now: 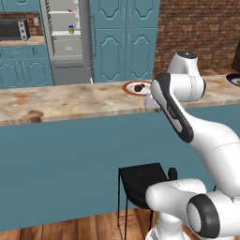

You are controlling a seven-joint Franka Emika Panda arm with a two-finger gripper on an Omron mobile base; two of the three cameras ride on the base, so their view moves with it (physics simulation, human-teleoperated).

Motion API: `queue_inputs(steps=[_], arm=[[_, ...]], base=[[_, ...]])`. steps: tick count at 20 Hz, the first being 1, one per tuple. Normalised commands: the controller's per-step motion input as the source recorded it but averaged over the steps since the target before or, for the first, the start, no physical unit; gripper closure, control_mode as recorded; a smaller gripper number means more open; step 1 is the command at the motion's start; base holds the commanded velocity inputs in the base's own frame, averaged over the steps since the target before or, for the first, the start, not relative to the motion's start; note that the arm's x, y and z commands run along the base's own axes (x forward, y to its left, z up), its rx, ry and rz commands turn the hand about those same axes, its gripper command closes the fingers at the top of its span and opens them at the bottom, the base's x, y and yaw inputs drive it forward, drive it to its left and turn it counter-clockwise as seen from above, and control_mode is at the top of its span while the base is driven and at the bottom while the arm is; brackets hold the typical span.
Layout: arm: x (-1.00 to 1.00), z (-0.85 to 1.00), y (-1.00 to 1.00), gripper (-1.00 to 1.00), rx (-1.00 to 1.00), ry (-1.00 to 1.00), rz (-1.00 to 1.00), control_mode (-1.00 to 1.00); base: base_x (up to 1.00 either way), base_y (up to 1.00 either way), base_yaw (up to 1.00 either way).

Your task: Pick the chicken drumstick and corn from their plates and place them in the bowl. Then put the bowl in the fridge.

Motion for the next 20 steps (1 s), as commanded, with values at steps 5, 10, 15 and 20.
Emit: queue_inputs(steps=[5,10,15,20], arm=[[0.0,-0.01,-0.06,-1.0,0.01,-0.02,-0.02,-1.0],[0.05,0.18,-0.21,-1.0,0.16,0.01,-0.18,-1.0],[0.04,0.19,-0.28,-1.0,0.09,-0.02,-0.35,-1.0],[0.13,0.14,-0.26,-1.0,0.0,-0.07,-0.48,-1.0]], base=[[0.0,0.0,0.0],[0.0,0.0,0.0],[0.0,0.0,0.0],[0.0,0.0,0.0]])
